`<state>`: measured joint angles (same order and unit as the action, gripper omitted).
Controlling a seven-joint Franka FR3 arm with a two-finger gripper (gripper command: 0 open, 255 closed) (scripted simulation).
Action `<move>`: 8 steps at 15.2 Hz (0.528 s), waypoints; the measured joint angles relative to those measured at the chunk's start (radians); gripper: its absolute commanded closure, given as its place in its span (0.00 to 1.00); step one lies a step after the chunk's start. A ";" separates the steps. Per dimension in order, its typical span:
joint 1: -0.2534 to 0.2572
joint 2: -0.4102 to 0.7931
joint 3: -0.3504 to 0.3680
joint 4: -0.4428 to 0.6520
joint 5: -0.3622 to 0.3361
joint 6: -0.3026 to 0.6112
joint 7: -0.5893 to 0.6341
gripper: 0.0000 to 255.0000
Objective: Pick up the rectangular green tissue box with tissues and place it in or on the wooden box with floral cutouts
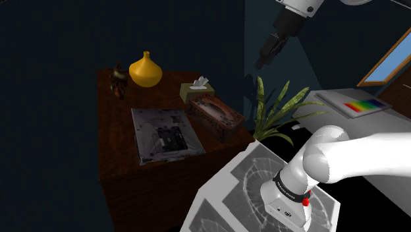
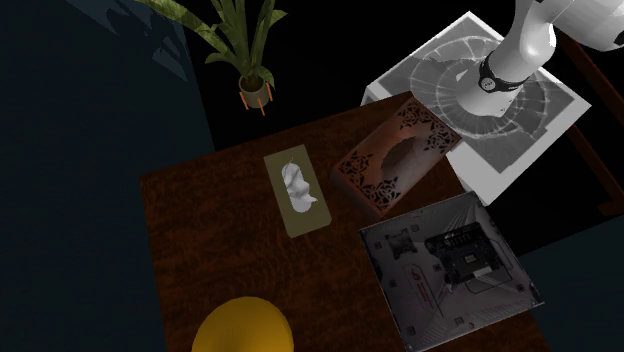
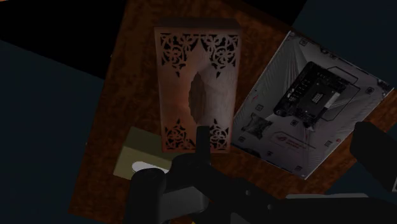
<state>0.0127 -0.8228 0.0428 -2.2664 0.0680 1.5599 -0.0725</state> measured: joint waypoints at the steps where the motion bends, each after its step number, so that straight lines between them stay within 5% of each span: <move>1: 0.000 0.000 0.000 0.000 0.000 0.000 0.000 0.00; 8: -0.053 0.114 0.025 -0.076 0.051 0.232 0.139 0.00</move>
<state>-0.0400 -0.7093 0.0679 -2.3424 0.1186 1.7920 0.0661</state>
